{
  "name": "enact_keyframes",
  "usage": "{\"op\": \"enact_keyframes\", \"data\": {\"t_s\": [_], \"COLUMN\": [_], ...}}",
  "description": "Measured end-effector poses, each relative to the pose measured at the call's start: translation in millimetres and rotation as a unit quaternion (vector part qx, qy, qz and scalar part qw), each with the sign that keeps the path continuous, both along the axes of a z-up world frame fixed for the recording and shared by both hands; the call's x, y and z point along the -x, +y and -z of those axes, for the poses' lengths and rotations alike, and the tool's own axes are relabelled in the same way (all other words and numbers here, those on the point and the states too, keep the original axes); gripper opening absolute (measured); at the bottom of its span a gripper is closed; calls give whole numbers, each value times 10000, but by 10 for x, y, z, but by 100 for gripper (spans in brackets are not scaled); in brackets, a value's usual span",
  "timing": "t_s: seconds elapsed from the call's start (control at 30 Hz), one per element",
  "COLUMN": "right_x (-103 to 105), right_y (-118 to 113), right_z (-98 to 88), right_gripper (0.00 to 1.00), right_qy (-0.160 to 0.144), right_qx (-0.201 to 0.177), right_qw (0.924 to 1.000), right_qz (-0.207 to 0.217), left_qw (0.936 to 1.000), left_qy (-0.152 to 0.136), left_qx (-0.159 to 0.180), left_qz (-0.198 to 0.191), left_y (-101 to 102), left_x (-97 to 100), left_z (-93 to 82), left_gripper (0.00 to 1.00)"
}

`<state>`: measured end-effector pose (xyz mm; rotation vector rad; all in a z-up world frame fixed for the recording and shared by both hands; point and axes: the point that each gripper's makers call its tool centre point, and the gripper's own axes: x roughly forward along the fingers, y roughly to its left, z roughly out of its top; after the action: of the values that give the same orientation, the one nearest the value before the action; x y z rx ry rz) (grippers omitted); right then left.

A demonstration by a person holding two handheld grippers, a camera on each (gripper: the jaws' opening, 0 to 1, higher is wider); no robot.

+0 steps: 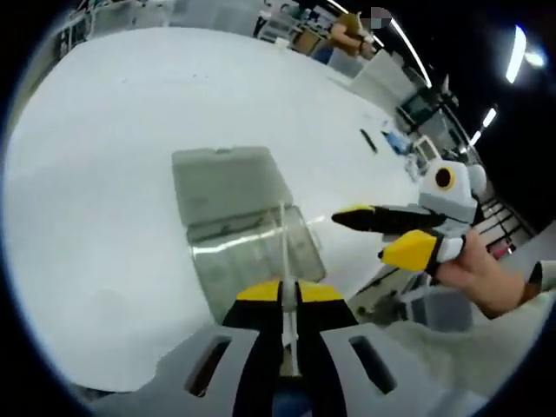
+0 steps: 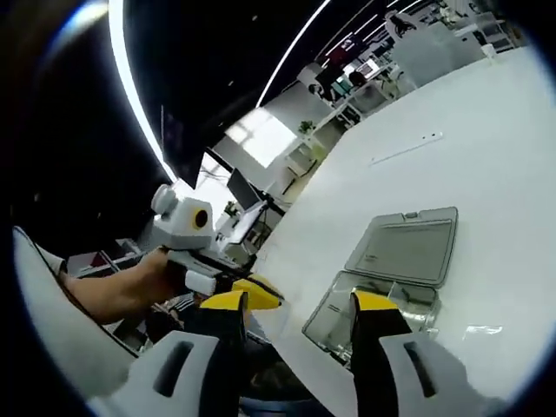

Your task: Insert the divider into the dual guide fixture by aligning both edges with the guide slots and pushing it downward to the bottom, including one-sided entry, uneven engagement, binding, and posture correction.

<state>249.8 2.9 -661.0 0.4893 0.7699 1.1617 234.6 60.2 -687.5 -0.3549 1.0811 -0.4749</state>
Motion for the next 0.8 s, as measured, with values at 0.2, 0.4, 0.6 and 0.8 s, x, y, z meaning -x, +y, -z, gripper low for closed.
{"op": "enact_keyframes", "data": {"t_s": [0.2, 0.4, 0.6, 0.8], "right_x": [50, 82, 140, 177], "right_y": [1, -17, -16, -21], "right_z": [-16, -57, -54, -41], "right_gripper": [44, 46, 48, 51], "right_qy": [-151, -595, -1227, -1675], "right_qx": [-122, -111, 191, 366], "right_qw": [9995, 9968, 9877, 9766], "right_qz": [-238, -515, -955, -1298], "left_qw": [9989, 9973, 9954, 9935], "left_qy": [399, 597, 762, 893], "left_qx": [-103, -103, -112, -134], "left_qz": [-209, -412, -565, -691], "left_y": [31, 38, 31, 11], "left_x": [5, -31, -70, -102], "left_z": [94, 145, 209, 300], "left_gripper": [1, 1, 1, 1]}}
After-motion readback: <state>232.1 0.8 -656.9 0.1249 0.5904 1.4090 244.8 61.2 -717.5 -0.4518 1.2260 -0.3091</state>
